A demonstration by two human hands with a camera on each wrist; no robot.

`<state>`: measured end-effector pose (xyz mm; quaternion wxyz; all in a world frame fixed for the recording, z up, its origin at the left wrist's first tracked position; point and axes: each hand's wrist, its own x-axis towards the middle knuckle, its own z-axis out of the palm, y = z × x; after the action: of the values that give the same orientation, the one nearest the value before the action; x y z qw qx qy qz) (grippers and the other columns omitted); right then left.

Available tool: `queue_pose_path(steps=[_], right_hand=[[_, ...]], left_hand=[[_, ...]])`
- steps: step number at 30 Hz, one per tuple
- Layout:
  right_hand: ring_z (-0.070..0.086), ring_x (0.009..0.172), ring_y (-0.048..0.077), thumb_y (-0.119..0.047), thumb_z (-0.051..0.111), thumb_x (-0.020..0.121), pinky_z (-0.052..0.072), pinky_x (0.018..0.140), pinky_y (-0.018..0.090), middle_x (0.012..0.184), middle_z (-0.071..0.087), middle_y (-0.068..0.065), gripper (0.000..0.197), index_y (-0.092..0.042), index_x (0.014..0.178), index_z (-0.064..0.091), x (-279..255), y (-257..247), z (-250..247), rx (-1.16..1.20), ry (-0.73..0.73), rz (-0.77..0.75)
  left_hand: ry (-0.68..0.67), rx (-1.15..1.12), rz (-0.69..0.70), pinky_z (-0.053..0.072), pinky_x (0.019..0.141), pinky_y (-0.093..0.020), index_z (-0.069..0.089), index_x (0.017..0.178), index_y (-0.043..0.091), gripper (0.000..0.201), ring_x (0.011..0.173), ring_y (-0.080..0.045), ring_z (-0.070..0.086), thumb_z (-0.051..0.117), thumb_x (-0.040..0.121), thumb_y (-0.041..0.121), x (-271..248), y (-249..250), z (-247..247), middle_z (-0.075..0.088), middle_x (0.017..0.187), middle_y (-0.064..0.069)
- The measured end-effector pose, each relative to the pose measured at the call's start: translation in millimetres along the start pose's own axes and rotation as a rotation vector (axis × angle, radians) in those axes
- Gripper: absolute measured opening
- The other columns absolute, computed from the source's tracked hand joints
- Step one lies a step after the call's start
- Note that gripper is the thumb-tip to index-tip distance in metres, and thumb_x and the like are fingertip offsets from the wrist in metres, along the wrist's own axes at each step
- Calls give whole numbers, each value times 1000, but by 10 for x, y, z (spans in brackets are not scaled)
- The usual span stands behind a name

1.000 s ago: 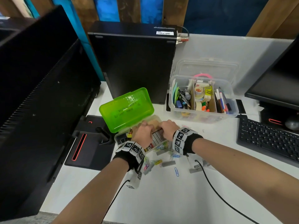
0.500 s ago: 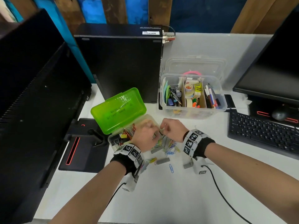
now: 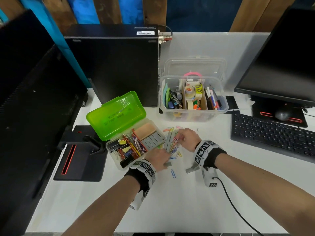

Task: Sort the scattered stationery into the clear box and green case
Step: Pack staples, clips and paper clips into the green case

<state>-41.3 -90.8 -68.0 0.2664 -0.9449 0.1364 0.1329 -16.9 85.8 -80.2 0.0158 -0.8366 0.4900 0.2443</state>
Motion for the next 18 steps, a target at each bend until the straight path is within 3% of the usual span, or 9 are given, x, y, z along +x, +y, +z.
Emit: queue_pose_path(steps=[5,10,13,15,16,18], right_hand=[[60,95,27,1,51,82,49,84,33,106,59,9,27,-14,96,68,23,13,-4,8,5,-20],[60,94,27,-4,56,83,49,84,33,103,61,8,20,-16,95,67,0,128,-44,22,-17,8],[61,88,28,-2,54,82,50,80,33,96,60,7,21,-20,88,64,-10,166,-49,57,-15,19],[59,83,25,-2,55,83,51,80,33,94,62,7,20,-16,92,66,-16,149,-30,84,-9,16],[59,83,23,-3,55,83,51,81,33,93,63,6,20,-15,93,67,-19,127,-20,108,-8,2],[61,86,23,-5,55,83,51,84,36,92,67,6,18,-15,92,67,-14,63,-10,156,-2,-53]], left_hand=[[67,-120,-44,49,79,-32,55,96,14,30,95,-22,60,48,96,43,-36,-47,-65,63,102,-6],[230,-594,-146,48,69,-24,62,104,13,22,74,-9,57,62,91,30,-75,-136,-160,61,80,9],[283,-808,-186,44,62,-21,63,110,8,21,66,-9,55,61,92,19,-65,-168,-229,66,82,-4],[299,-884,-185,47,60,-19,63,113,10,21,59,-2,57,61,92,15,-47,-197,-245,69,88,-12],[300,-901,-191,49,61,-18,63,113,10,21,58,1,57,61,92,14,-40,-210,-243,69,88,-10],[323,-885,-224,53,68,-25,65,108,10,18,66,-6,60,63,91,17,-28,-228,-239,69,88,-6]])
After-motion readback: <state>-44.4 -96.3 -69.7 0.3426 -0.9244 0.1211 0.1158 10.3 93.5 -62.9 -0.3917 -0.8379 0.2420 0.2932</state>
